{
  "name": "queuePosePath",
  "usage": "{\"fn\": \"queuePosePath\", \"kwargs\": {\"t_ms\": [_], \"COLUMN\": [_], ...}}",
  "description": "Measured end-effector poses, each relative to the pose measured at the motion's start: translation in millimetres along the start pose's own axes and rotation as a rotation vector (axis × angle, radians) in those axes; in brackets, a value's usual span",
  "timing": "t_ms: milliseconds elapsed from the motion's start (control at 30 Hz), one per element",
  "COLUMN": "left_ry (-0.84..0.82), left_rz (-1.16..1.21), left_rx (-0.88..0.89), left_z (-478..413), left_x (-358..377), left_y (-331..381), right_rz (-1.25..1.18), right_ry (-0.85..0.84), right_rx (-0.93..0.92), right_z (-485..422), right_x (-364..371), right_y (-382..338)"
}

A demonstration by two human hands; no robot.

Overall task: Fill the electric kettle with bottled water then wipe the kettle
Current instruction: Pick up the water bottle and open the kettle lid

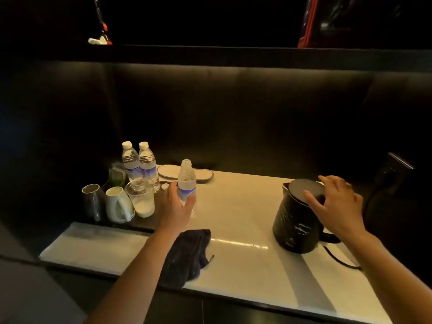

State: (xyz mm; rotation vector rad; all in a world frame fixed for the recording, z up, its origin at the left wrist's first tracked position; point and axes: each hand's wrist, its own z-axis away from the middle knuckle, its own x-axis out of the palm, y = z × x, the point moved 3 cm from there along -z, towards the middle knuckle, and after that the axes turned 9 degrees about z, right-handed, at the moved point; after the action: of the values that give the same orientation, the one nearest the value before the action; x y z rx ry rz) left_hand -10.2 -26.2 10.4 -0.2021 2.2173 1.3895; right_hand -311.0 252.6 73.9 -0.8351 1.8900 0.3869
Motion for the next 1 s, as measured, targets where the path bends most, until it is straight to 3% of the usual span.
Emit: {"fn": "queuePosePath", "kwargs": {"t_ms": [133, 333, 567, 667, 800, 900, 1000], "left_ry": [0.058, -0.032, 0.145, 0.178, 0.144, 0.085, 0.047], "left_rz": [-0.027, 0.300, 0.428, 0.428, 0.425, 0.451, 0.474], "left_rx": [-0.098, -0.137, -0.084, -0.037, 0.022, 0.042, 0.053], "left_z": [-52, -87, -84, -78, -61, -44, -19], "left_x": [13, 53, 76, 77, 81, 86, 97], "left_y": [-21, -49, -59, -53, -34, -14, 7], "right_rz": [0.074, 0.129, 0.058, -0.109, -0.560, -0.719, -0.806], "right_ry": [-0.167, -0.102, -0.106, -0.089, -0.029, 0.025, -0.031], "right_rx": [0.047, 0.010, -0.064, -0.030, 0.198, 0.367, 0.495], "right_z": [-12, -15, -17, -15, -10, -3, 7], "right_x": [25, 42, 43, 42, 43, 50, 66], "right_y": [4, 13, 26, 30, 49, 71, 87]}}
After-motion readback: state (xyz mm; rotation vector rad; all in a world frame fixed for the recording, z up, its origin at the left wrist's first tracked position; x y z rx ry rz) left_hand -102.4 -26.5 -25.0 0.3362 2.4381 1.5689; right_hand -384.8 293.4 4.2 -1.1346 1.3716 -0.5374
